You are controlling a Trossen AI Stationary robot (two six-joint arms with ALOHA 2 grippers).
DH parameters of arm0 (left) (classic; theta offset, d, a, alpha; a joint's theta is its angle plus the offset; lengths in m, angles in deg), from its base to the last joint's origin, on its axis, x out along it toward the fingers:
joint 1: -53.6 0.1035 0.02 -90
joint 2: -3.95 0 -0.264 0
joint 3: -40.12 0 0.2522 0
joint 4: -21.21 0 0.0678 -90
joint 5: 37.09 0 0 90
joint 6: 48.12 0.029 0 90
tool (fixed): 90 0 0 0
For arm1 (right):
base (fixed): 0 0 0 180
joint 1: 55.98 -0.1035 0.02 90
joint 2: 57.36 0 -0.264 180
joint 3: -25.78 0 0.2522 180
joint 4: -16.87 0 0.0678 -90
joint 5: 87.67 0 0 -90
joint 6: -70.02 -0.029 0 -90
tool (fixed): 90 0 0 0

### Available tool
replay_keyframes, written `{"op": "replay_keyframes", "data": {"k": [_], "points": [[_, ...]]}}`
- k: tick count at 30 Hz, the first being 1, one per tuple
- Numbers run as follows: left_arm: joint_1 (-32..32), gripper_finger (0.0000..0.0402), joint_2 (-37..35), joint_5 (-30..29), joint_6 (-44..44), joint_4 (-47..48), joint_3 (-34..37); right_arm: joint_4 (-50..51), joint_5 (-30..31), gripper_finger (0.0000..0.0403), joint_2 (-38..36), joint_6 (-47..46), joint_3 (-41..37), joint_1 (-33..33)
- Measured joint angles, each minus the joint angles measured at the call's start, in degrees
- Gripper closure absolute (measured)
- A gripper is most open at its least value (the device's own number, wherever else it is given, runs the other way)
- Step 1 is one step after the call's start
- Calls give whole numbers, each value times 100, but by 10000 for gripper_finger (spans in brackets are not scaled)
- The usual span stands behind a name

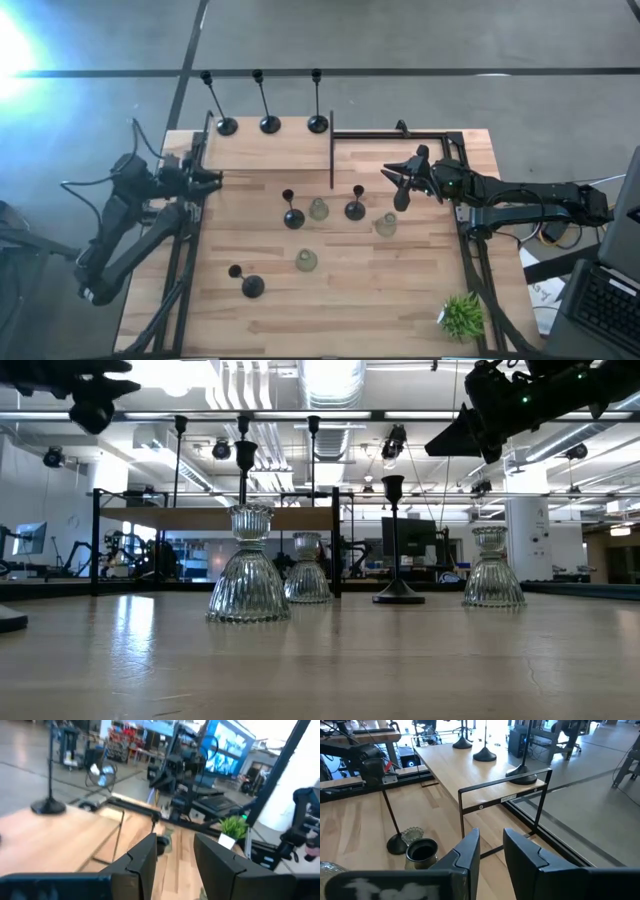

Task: Pick & Place candle stick holders
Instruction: Put the black candle holder on the shelf

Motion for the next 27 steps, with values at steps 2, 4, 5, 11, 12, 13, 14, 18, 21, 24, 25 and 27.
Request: {"op": "replay_keyframes", "data": {"k": [2,4,5,11,12,13,14,18,21,24,25,27], "points": [[-31,266,-55,68,9,-149,106,1,-1,320,0,-21,0,0],[-80,266,-108,119,79,-381,162,1,-7,319,0,-21,0,0],[-111,266,-114,175,118,-459,192,1,-7,319,0,-20,-1,0],[-433,266,-121,226,623,-560,287,3,-7,329,2,-20,-22,0],[-517,266,-115,226,684,-549,310,4,-7,331,2,-20,-24,0],[-612,266,-112,220,710,-537,343,3,-5,332,2,-20,-24,0],[-715,266,-112,171,750,-533,376,2,-7,333,2,-22,-24,0],[-1213,267,-89,-167,837,-581,527,3,-5,333,2,-44,-26,0],[-1666,269,-65,-664,953,-654,633,2,-6,329,2,-62,-28,0],[-2162,271,12,-1177,1037,-739,696,4,-5,324,2,-63,-33,0],[-2324,271,51,-1396,1056,-779,719,4,-5,323,2,-61,-33,0],[-2652,271,149,-1854,1144,-902,740,4,-5,320,2,-61,-36,0]]}}
